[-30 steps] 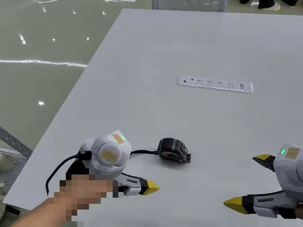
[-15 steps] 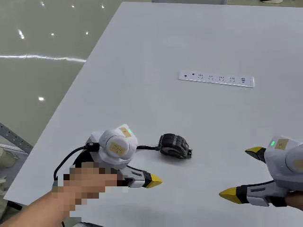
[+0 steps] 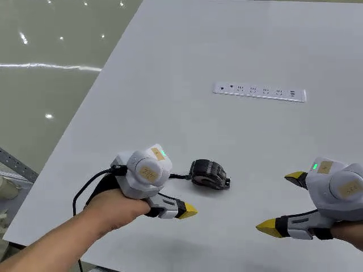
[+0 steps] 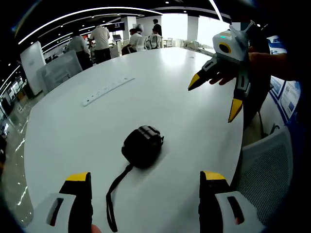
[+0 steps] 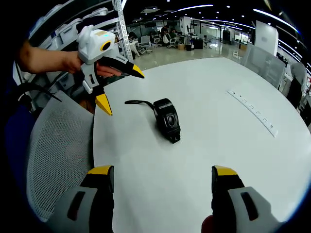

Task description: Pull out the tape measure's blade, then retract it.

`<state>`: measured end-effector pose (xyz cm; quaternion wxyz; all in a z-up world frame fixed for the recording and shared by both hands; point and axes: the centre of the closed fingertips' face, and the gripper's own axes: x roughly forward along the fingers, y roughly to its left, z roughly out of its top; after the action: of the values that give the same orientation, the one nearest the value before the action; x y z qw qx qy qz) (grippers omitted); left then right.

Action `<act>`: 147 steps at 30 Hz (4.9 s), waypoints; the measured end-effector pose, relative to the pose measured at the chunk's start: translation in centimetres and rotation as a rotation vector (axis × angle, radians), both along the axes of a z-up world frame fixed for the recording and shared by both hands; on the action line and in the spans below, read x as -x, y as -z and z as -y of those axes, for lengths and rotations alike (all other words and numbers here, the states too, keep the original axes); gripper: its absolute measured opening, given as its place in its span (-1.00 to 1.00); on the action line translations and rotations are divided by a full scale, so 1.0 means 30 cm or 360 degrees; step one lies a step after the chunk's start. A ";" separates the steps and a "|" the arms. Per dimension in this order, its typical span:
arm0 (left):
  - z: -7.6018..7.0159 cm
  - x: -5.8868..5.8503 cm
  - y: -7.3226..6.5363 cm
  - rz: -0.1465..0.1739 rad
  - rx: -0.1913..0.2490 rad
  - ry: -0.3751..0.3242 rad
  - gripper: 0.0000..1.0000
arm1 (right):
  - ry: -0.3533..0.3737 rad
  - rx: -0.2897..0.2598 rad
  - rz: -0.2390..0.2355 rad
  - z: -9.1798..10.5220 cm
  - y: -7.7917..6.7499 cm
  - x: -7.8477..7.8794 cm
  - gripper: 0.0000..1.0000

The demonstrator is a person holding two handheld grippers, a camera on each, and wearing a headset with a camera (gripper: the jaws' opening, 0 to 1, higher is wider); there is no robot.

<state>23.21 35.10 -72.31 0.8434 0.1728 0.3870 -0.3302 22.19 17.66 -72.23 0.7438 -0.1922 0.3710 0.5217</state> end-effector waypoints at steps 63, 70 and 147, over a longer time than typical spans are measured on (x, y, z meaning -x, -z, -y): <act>0.150 -0.171 0.129 0.0062 -0.0260 0.0627 0.34 | -0.0436 0.0039 0.0083 -0.206 0.202 -0.109 0.19; 0.170 -0.179 0.152 0.0075 -0.0284 0.0696 0.21 | -0.0483 0.0045 0.0099 -0.221 0.230 -0.131 0.09; 0.205 -0.191 0.188 0.0042 -0.0376 0.0998 -0.39 | -0.0657 0.0042 0.0207 -0.291 0.347 -0.190 -0.77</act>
<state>28.94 28.94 -77.95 0.6799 0.3842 0.3395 -0.5242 27.90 26.37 -82.63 0.6411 -0.3069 0.2818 0.6445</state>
